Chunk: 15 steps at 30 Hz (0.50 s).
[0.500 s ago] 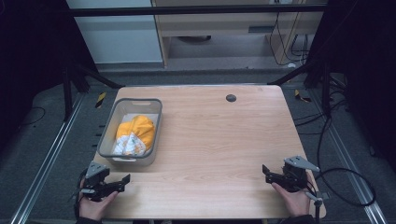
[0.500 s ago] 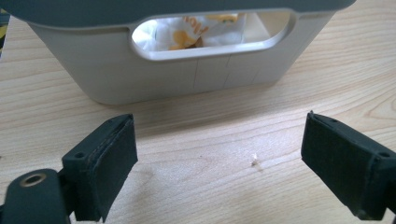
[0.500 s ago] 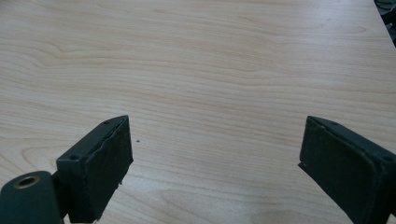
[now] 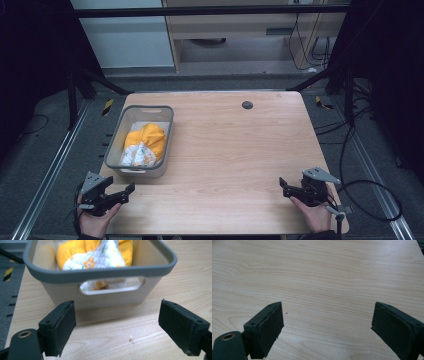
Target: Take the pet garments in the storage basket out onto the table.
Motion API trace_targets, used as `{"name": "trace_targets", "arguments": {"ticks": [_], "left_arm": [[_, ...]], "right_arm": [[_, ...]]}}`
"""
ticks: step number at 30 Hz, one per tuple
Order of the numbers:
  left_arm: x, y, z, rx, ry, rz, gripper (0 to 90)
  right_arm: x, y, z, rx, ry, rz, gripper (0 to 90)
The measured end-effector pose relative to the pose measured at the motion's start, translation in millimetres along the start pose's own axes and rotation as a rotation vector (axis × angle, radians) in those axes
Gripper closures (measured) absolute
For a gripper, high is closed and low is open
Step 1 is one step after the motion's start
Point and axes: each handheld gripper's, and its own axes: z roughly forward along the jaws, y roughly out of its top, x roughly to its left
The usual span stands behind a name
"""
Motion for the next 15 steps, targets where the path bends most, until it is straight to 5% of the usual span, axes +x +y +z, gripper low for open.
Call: {"name": "trace_targets", "arguments": {"ticks": [15], "left_arm": [[-2.5,11.7,-9.7,-0.031,-0.027,-0.003,14.5]], "right_arm": [[2.8,0.8,0.1,-0.012,0.001,-0.015,10.3]]}}
